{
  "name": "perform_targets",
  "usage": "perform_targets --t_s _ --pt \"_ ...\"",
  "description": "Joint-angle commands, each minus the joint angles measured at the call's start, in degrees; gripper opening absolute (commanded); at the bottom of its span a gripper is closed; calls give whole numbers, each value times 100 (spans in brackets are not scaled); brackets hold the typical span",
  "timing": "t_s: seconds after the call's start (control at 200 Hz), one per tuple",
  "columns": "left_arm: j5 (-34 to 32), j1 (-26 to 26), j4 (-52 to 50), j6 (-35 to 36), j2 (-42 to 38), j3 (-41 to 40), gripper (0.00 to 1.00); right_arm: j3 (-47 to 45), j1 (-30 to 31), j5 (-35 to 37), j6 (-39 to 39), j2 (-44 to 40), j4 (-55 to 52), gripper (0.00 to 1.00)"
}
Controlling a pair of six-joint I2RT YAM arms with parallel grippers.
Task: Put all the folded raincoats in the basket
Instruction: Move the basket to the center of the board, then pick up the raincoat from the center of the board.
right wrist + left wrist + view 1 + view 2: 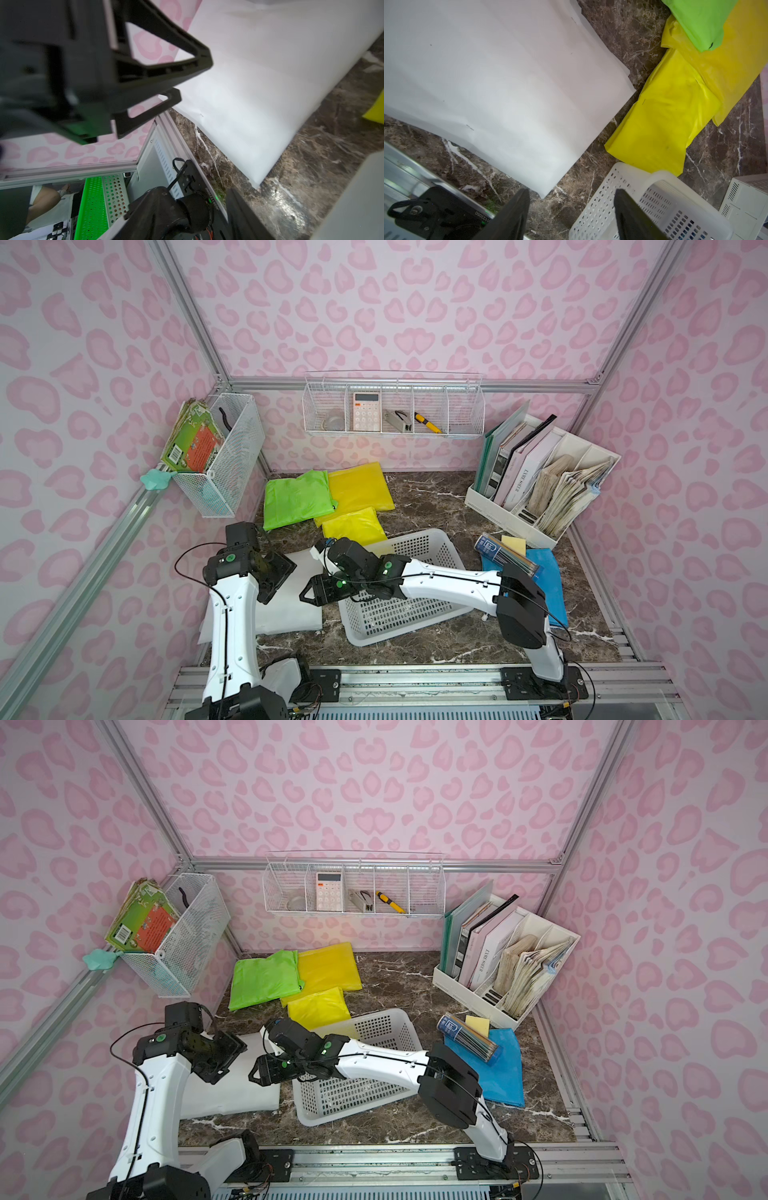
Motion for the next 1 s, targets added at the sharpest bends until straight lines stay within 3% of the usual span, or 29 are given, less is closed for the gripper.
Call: perform_targets --t_s 0.0,0.25,0.375,0.645,0.995 --pt "-196 14 41 11 -117 -8 70 91 -74 136 -246 291 -829 54" --pt "-83 23 101 50 -50 -53 71 266 -682 1764 -751 421 -2120 51" --pt "-27 23 155 63 -17 -88 72 39 -877 1912 -791 31 -1859 53" --pt "83 23 176 100 56 -86 72 527 -546 409 -763 345 -1196 62" --pt "-103 59 149 47 24 -93 73 1334 -469 23 -48 1521 -916 62"
